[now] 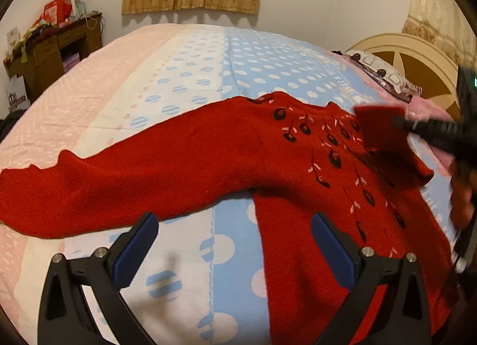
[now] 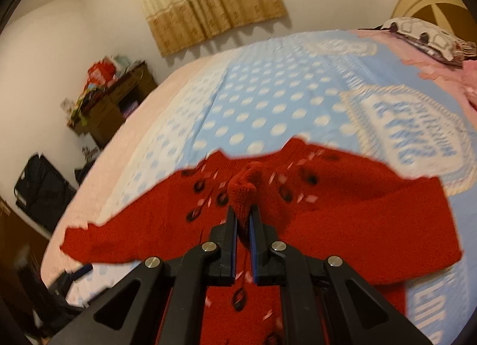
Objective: Fold small clothes
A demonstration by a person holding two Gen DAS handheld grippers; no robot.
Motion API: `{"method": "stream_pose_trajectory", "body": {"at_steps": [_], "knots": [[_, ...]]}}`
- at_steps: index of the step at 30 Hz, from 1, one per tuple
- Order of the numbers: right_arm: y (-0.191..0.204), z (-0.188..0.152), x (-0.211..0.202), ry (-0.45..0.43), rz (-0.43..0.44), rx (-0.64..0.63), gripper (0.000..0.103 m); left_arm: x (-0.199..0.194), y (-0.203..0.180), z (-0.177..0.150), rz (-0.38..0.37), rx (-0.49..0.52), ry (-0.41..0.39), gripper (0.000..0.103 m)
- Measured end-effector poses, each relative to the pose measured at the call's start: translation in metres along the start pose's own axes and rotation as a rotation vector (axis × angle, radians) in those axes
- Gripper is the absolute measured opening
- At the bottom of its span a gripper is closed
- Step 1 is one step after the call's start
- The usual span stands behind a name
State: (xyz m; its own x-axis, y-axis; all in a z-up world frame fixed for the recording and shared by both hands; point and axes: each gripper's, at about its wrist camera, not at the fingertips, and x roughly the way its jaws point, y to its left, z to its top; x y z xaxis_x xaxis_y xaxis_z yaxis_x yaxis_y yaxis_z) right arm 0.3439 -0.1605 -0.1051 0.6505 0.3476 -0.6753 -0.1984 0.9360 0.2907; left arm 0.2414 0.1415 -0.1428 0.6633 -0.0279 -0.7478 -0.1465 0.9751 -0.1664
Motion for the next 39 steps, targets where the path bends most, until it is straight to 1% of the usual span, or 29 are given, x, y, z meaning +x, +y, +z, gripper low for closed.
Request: {"method": "stream_pose_trajectory", "body": {"at_steps": [1,3,4,6,7,8,10,12,17,20,22,24,26,28,31,33,34,35,36,37,38,39], "knots": [[0.003,-0.008,0.007,0.022,0.008,-0.009,0.007,0.001,-0.001,0.001,0.012,0.001,0.003,0.103],[0.009,-0.02,0.017,0.061,0.012,-0.028,0.008,0.003,-0.006,0.003,0.072,0.023,0.006,0.103],[0.012,-0.028,0.023,0.093,0.021,-0.057,0.009,0.003,-0.007,0.004,0.077,0.036,0.006,0.103],[0.015,-0.037,0.026,0.121,0.021,-0.098,0.032,0.002,-0.012,0.007,0.069,0.07,0.007,0.103],[0.014,-0.043,0.023,0.128,0.025,-0.112,0.058,0.0,-0.014,0.008,0.071,0.08,0.006,0.103],[0.009,-0.047,0.017,0.126,0.037,-0.114,0.069,-0.002,-0.017,0.011,0.059,0.093,0.004,0.103],[-0.002,-0.053,0.004,0.115,0.04,-0.111,0.069,-0.004,-0.022,0.015,0.034,0.103,0.005,0.103],[-0.013,-0.057,-0.006,0.101,0.02,-0.114,0.069,-0.003,-0.031,0.021,0.006,0.113,0.022,0.103],[-0.046,-0.074,-0.041,0.036,-0.066,-0.107,0.069,0.011,-0.06,0.031,-0.09,0.115,0.078,0.103],[-0.058,-0.088,-0.057,-0.011,-0.12,-0.13,0.069,0.019,-0.077,0.036,-0.126,0.104,0.1,0.103],[-0.062,-0.096,-0.063,-0.039,-0.141,-0.139,0.069,0.026,-0.092,0.038,-0.128,0.111,0.104,0.103],[-0.063,-0.103,-0.066,-0.056,-0.142,-0.143,0.07,0.036,-0.108,0.04,-0.125,0.126,0.111,0.1],[-0.064,-0.105,-0.07,-0.071,-0.139,-0.141,0.07,0.045,-0.118,0.041,-0.122,0.13,0.12,0.099],[-0.063,-0.105,-0.077,-0.108,-0.141,-0.143,0.07,0.058,-0.127,0.042,-0.13,0.127,0.136,0.099],[-0.062,-0.108,-0.081,-0.138,-0.146,-0.153,0.07,0.081,-0.138,0.041,-0.135,0.112,0.182,0.086],[-0.061,-0.11,-0.082,-0.151,-0.151,-0.158,0.071,0.096,-0.143,0.039,-0.149,0.101,0.227,0.072],[-0.06,-0.111,-0.082,-0.154,-0.146,-0.163,0.072,0.1,-0.146,0.038,-0.153,0.101,0.239,0.069],[-0.06,-0.111,-0.082,-0.156,-0.143,-0.164,0.072,0.105,-0.149,0.036,-0.159,0.1,0.253,0.062],[-0.061,-0.111,-0.082,-0.158,-0.142,-0.163,0.073,0.109,-0.15,0.035,-0.168,0.096,0.261,0.059],[-0.061,-0.111,-0.081,-0.157,-0.144,-0.163,0.073,0.109,-0.152,0.034,-0.169,0.099,0.245,0.058],[-0.062,-0.112,-0.08,-0.156,-0.144,-0.162,0.073,0.107,-0.153,0.034,-0.175,0.102,0.227,0.04],[-0.062,-0.113,-0.079,-0.155,-0.144,-0.161,0.073,0.106,-0.153,0.035,-0.182,0.099,0.223,0.015]]}}
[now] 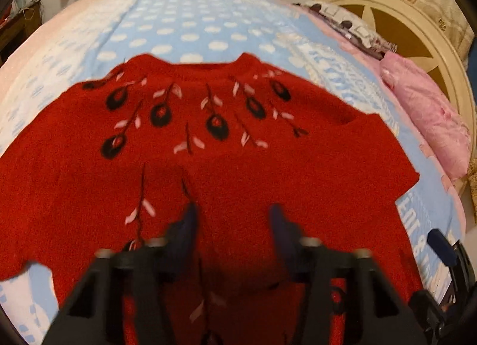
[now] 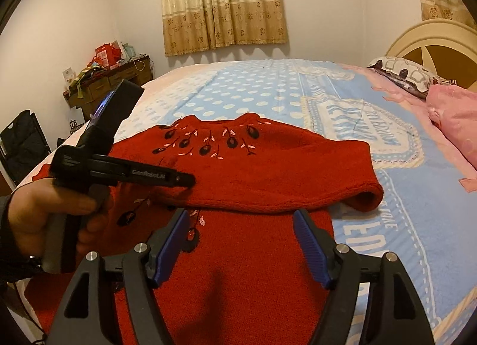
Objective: Fold small clothes
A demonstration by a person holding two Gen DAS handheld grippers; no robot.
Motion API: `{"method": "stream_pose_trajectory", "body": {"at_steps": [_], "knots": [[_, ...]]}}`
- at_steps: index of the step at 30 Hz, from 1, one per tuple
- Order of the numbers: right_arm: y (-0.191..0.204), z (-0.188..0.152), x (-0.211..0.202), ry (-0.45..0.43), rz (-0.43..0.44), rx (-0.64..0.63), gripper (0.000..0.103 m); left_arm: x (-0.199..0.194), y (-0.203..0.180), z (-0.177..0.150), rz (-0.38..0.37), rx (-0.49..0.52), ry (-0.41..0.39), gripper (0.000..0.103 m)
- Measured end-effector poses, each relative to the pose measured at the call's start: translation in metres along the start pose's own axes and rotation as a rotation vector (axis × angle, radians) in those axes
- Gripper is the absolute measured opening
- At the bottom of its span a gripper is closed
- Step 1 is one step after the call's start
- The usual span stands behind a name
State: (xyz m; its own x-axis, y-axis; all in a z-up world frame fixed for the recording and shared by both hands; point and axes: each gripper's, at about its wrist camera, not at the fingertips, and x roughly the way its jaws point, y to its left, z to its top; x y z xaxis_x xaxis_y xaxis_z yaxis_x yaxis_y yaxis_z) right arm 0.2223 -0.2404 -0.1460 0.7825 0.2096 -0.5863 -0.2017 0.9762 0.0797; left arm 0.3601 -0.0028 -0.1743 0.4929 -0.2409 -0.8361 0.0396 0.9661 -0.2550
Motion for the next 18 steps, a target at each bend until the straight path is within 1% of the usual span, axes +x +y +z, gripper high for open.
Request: {"method": "stream_pose_trajectory", "body": {"at_steps": [1,3,5,7,12,14,18], "knots": [[-0.001,0.0,0.0,0.0,0.001,0.002,0.074,-0.002,0.002,0.001,-0.009,-0.005,0.001,0.011],[-0.002,-0.001,0.001,0.001,0.005,0.01,0.074,-0.01,0.005,0.003,-0.057,-0.001,-0.034,0.007],[-0.004,-0.002,0.0,0.003,0.008,0.019,0.074,-0.019,0.006,0.005,-0.063,0.014,-0.055,0.007],[-0.006,-0.002,0.0,0.002,0.009,0.027,0.074,-0.034,0.01,0.006,-0.087,0.009,-0.078,0.007],[-0.009,-0.002,0.002,0.005,0.007,0.031,0.075,-0.075,0.025,0.009,-0.066,0.033,-0.158,0.007],[-0.008,-0.002,0.002,0.008,0.006,0.028,0.075,-0.083,0.035,0.013,-0.058,0.023,-0.185,0.007],[-0.007,-0.003,0.004,0.016,-0.002,0.021,0.075,-0.097,0.054,0.018,-0.012,0.002,-0.231,0.007]]}}
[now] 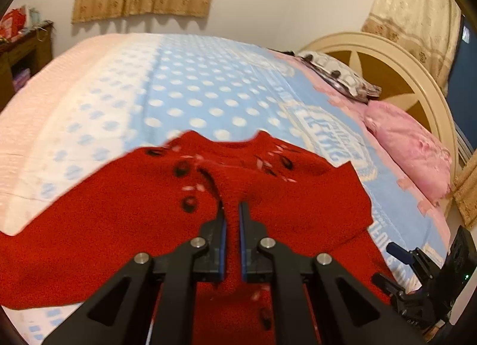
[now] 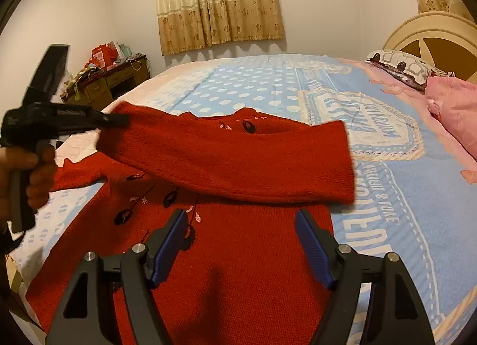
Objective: Fold small clothes
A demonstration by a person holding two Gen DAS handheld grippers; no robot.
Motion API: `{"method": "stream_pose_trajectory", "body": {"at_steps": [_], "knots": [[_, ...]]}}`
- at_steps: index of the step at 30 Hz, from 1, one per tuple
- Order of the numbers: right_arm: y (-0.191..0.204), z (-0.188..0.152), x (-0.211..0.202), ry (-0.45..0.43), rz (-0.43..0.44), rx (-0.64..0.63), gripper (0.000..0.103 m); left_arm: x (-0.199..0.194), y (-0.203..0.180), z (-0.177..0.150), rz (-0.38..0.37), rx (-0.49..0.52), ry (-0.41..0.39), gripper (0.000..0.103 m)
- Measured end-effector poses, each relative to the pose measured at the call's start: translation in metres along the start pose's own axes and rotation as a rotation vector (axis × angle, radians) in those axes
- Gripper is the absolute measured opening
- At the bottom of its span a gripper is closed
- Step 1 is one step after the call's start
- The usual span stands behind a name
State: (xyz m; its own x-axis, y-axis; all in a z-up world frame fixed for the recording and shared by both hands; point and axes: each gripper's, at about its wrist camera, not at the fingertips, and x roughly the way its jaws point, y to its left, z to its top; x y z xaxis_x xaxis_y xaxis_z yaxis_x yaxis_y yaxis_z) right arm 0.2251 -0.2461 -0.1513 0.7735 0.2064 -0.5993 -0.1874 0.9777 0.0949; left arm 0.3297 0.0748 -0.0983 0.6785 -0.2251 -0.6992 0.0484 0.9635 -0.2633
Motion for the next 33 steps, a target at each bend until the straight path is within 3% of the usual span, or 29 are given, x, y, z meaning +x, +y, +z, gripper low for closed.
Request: {"method": "stream_pose_trajectory", "body": {"at_steps": [16,20,23,25,27,29,32,33], "knots": [[0.001,-0.003,0.009,0.059,-0.021,0.001,0.076,0.014,0.073,-0.038,0.033,-0.225,0.061,0.007],[-0.007,0.005,0.002,0.084,0.023,0.002,0.075,0.026,0.076,-0.048,0.029,-0.24,0.09,0.007],[-0.022,0.018,-0.011,0.067,-0.062,-0.053,0.075,0.027,0.077,-0.053,0.035,-0.226,0.08,0.008],[-0.038,0.029,-0.005,0.12,-0.12,-0.106,0.075,0.026,0.078,-0.055,0.029,-0.234,0.067,0.008],[-0.049,0.035,0.002,0.119,-0.184,-0.148,0.075,0.027,0.078,-0.056,0.027,-0.238,0.066,0.011],[-0.056,0.039,0.019,0.168,-0.224,-0.219,0.068,0.029,0.076,-0.057,0.028,-0.23,0.065,0.013],[-0.055,0.042,0.041,0.216,-0.184,-0.237,0.053,0.034,0.075,-0.059,0.066,-0.207,0.065,0.013],[-0.051,0.042,0.048,0.22,-0.177,-0.256,0.052,0.035,0.075,-0.06,0.07,-0.206,0.065,0.014]]}}
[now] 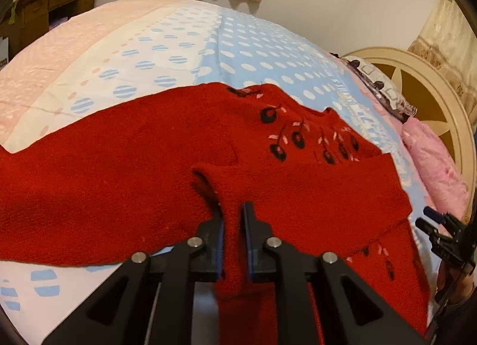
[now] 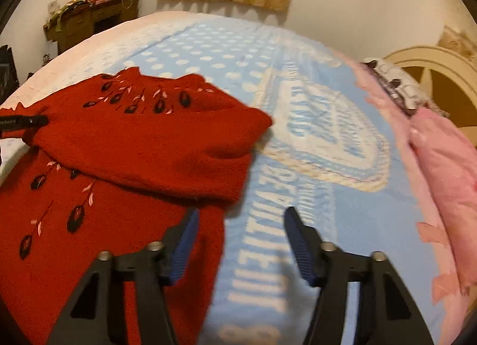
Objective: Fold small clothes
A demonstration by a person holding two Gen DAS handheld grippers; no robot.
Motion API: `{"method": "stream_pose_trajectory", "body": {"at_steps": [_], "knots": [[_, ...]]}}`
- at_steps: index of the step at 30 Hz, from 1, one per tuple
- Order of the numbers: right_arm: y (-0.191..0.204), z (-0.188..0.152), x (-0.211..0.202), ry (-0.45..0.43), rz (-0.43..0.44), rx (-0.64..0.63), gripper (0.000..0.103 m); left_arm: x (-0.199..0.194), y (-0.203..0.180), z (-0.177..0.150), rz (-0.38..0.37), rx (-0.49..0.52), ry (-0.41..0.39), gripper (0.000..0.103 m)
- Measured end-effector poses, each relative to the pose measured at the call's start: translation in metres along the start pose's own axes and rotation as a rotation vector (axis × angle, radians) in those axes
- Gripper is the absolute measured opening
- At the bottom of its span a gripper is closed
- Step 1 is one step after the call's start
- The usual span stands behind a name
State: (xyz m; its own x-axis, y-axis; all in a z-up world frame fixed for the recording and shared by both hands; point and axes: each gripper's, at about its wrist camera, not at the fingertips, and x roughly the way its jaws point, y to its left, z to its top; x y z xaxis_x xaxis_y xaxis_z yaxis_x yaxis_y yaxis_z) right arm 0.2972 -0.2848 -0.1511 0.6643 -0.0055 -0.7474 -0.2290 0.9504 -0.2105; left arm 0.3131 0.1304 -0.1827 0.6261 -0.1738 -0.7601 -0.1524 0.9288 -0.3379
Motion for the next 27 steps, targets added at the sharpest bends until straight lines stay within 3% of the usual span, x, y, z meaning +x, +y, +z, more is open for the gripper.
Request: {"method": "stream_pose_trajectory", "body": {"at_steps": [1,4,7,11,13,16,19,21,22,27], "knots": [[0.009,0.003,0.009,0.007,-0.009,-0.04,0.052,0.001,0.001,-0.001,0.002,-0.004,0.001,0.014],[0.011,0.003,0.023,0.097,0.008,-0.035,0.035,0.001,0.003,-0.002,-0.005,-0.015,-0.004,0.015],[-0.004,0.006,0.008,0.089,0.079,0.001,0.036,-0.001,0.001,-0.005,-0.014,0.004,-0.015,0.022],[-0.039,0.029,0.003,0.034,0.142,0.127,0.051,0.0,-0.008,-0.008,-0.01,0.051,-0.027,0.039],[-0.059,0.047,0.019,0.043,0.21,0.248,0.051,0.0,-0.013,-0.008,-0.004,0.069,-0.032,0.043],[-0.071,0.069,0.052,0.05,0.232,0.318,0.051,-0.004,-0.014,-0.008,-0.003,0.077,-0.043,0.046],[-0.074,0.078,0.095,0.151,0.249,0.365,0.051,-0.003,-0.013,-0.008,-0.002,0.066,-0.041,0.049],[-0.07,0.082,0.111,0.162,0.182,0.336,0.016,-0.001,-0.014,-0.01,0.003,0.069,-0.037,0.05],[-0.067,0.085,0.111,0.141,0.144,0.316,0.008,0.0,-0.014,-0.01,0.007,0.071,-0.035,0.05],[-0.076,0.101,0.092,0.012,0.081,0.347,0.006,0.004,-0.022,-0.013,0.02,0.114,-0.028,0.064]]}}
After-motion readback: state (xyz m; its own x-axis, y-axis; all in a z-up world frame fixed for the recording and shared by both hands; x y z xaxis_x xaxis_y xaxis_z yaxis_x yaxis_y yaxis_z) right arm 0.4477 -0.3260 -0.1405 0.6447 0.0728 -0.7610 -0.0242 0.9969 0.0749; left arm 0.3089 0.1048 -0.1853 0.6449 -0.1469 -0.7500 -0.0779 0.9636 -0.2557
